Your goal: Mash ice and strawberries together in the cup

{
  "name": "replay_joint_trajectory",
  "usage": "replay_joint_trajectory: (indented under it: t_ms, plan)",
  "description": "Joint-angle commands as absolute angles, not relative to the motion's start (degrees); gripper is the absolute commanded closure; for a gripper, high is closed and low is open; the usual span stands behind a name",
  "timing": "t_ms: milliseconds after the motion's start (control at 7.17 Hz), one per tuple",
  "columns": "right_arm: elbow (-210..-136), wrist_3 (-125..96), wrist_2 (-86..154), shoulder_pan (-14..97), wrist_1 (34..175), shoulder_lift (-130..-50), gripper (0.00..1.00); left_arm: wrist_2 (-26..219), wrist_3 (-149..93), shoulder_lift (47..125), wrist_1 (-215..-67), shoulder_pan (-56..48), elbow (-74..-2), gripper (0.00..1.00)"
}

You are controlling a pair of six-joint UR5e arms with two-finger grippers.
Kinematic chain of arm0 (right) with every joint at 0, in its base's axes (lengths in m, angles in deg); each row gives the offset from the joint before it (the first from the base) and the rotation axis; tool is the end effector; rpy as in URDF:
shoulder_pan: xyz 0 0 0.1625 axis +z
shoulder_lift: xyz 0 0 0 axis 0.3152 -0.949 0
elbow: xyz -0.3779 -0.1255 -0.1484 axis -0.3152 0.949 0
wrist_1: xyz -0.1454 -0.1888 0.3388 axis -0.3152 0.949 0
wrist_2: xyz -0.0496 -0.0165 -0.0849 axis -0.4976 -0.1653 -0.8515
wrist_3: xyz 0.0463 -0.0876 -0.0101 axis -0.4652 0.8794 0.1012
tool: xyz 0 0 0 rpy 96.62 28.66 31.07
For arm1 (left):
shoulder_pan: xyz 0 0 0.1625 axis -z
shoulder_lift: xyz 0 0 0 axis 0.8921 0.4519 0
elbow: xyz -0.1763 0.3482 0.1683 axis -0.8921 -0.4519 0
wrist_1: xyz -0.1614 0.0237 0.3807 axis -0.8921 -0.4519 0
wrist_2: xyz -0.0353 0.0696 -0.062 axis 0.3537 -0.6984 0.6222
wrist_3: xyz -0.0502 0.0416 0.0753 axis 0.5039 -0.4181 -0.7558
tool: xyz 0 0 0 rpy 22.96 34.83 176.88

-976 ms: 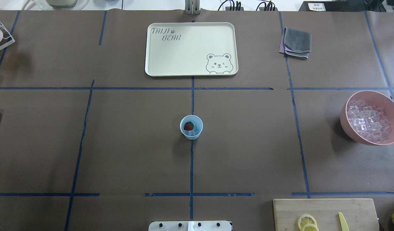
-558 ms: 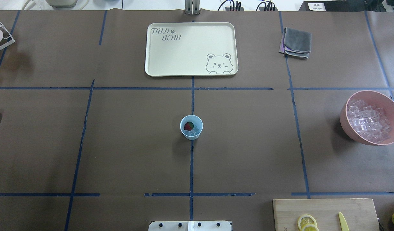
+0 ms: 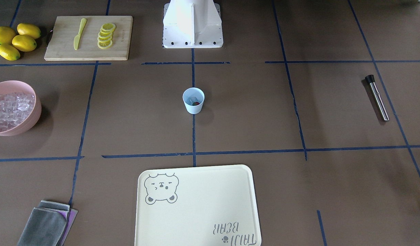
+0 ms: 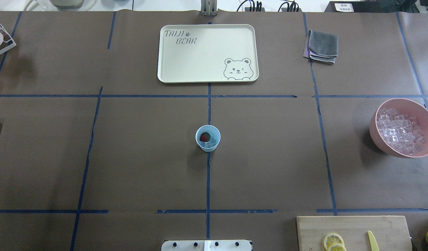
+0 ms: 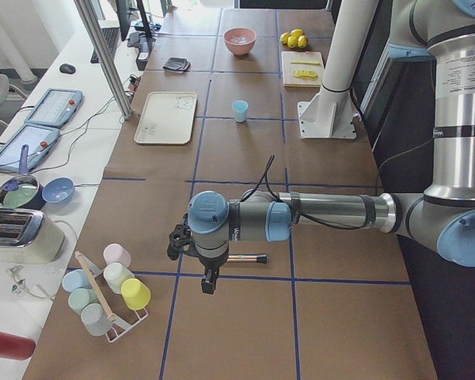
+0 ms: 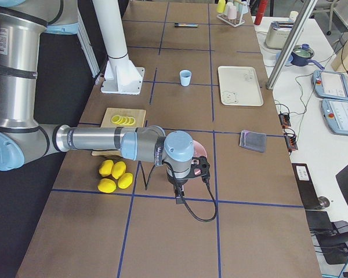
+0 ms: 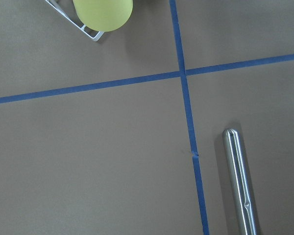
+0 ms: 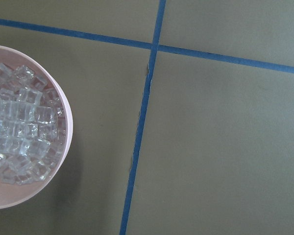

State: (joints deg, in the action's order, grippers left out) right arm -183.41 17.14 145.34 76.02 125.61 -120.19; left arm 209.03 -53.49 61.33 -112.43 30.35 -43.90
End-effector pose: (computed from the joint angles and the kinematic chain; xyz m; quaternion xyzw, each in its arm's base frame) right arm 0.0954 -0.4079 0.6358 0.0308 -0.3762 -0.0710 0.9233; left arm -0.0912 -0.4463 0.6493 0.0405 0.3735 0.0575 0.9249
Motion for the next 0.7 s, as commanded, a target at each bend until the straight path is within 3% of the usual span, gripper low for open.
replay_joint_trajectory:
  t_ms: [0, 558]
  plan:
    - [-182.9, 17.2, 145.3, 76.0, 125.6, -120.2, 0.01, 209.2, -53.6, 60.6, -112.5, 30.3, -43.9, 0.00]
    - [-182.9, 17.1, 145.3, 76.0, 125.6, -120.3, 0.00, 209.1, -53.6, 59.7, -112.6, 30.3, -43.9, 0.00]
